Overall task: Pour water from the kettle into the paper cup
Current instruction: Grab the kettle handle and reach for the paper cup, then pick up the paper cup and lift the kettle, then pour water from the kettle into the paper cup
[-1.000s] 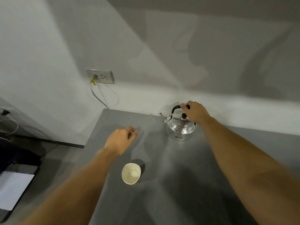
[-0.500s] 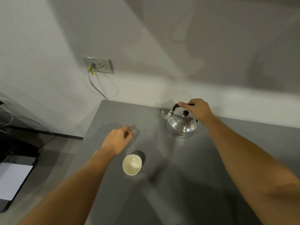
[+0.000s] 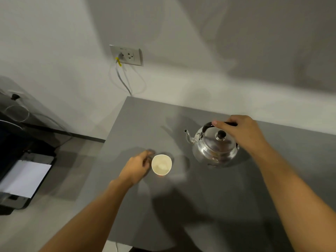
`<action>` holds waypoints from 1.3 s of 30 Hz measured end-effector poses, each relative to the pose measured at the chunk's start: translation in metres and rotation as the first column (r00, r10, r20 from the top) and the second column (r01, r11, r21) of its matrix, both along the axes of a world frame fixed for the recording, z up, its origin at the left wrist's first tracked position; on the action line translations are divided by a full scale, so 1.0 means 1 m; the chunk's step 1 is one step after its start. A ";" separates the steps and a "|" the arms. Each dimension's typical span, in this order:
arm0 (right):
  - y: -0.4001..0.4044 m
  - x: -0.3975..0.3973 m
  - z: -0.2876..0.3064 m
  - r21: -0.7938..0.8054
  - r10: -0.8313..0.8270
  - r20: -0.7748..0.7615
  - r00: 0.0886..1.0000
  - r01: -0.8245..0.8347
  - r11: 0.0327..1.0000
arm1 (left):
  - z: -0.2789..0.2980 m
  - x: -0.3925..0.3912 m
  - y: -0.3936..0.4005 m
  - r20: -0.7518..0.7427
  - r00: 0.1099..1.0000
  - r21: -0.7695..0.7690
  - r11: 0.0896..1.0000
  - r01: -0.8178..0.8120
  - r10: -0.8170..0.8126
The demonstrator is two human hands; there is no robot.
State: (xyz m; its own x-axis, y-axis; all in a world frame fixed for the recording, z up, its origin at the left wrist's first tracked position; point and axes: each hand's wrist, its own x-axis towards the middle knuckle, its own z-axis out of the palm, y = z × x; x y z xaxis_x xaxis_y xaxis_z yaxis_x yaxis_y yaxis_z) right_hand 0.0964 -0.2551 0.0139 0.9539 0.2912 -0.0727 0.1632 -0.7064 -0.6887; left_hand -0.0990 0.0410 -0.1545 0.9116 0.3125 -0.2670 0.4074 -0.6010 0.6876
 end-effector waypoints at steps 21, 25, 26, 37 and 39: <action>0.026 -0.101 0.014 -0.166 0.121 0.002 0.993 -0.119 0.979 | -0.008 -0.013 -0.039 0.132 0.991 -0.391 0.920 0.031 0.023; 0.038 -0.105 0.015 -0.253 0.163 0.010 0.987 -0.155 0.955 | -0.008 -0.015 -0.042 0.140 0.989 -0.351 0.936 0.010 0.042; 0.041 -0.106 0.016 -0.269 0.168 0.007 0.986 -0.160 0.950 | -0.008 -0.015 -0.042 0.142 0.989 -0.342 0.940 0.010 0.041; 0.070 -0.112 0.025 -0.443 0.253 0.066 0.965 -0.199 0.874 | -0.011 -0.016 -0.045 0.135 0.989 -0.305 0.952 -0.011 0.055; 0.075 -0.113 0.027 -0.471 0.265 0.079 0.961 -0.199 0.859 | -0.011 -0.016 -0.046 0.133 0.990 -0.301 0.954 -0.008 0.050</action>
State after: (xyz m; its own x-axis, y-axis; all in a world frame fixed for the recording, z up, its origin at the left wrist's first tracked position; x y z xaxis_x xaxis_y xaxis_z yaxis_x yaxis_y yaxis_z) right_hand -0.0161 -0.1798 0.0405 0.8728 0.4716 -0.1261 0.4299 -0.8649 -0.2591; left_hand -0.1149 -0.0047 -0.1653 0.9379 0.2645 -0.2245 0.3101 -0.3486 0.8845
